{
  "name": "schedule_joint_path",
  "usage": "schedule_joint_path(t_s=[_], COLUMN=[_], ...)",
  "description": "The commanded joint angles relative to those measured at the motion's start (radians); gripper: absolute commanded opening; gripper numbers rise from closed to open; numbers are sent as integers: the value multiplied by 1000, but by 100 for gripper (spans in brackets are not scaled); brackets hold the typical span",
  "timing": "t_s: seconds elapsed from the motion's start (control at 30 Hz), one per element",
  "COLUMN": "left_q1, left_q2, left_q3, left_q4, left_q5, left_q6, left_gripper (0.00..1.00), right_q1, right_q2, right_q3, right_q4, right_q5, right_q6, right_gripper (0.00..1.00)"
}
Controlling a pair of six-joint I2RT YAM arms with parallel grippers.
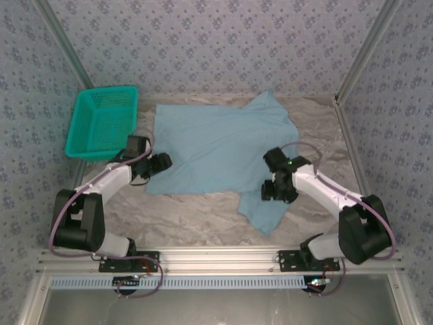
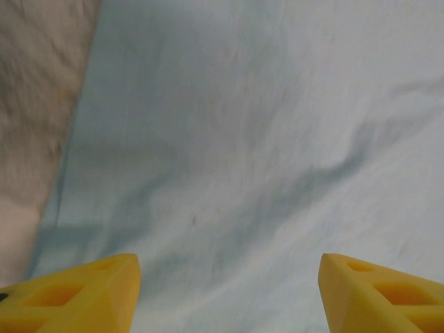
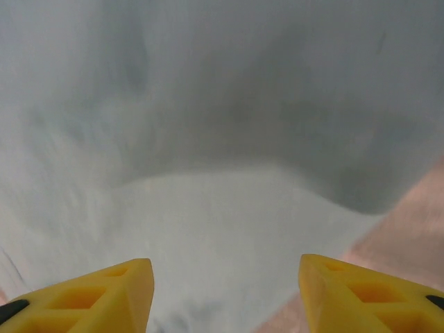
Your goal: Fold the inside-out t-shirt
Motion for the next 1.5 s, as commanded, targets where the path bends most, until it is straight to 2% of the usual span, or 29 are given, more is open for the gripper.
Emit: schedule_joint_path(t_s=[0.0, 0.17, 0.23, 0.37, 0.47, 0.63, 0.77, 0.83, 0.97, 1.03, 1.13, 1.3, 1.47], left_q1=[-32, -51, -52, -52, -54, -53, -52, -52, -52, -52, -54, -54, -58], left_q2=[-77, -87, -83, -87, -97, -104, -101, -103, -122, -131, -127, -126, -135], left_q3=[-6, -9, -8, 3, 1, 0, 4, 8, 11, 7, 18, 35, 37], left_q4=[-44, -57, -54, -70, -75, -85, -87, -96, -119, -113, -107, -107, -110], left_q5=[-52, -76, -78, -84, -102, -115, -126, -127, -137, -137, -118, -96, -95], left_q6=[4, 16, 21, 35, 47, 63, 75, 79, 83, 77, 65, 56, 48], left_gripper=[68, 68, 68, 68, 68, 69, 69, 69, 69, 69, 69, 69, 69], right_q1=[68, 140, 135, 114, 92, 76, 63, 55, 63, 82, 132, 227, 274], right_q2=[-92, -82, -43, 46, 79, 155, 271, 300, 206, 128, 20, -84, -130], right_q3=[-65, -149, -159, -139, -133, -30, 72, 103, 99, 73, 5, -124, -183], right_q4=[-87, -37, 18, 29, 49, -31, -70, -86, -117, -126, -125, -134, -95], right_q5=[-29, -32, -66, -22, -24, 110, 220, 234, 207, 145, 28, -50, -88], right_q6=[190, 267, 262, 218, 197, 155, 96, 84, 101, 117, 222, 345, 408], right_gripper=[55, 51, 51, 50, 43, 33, 36, 36, 41, 46, 50, 40, 38])
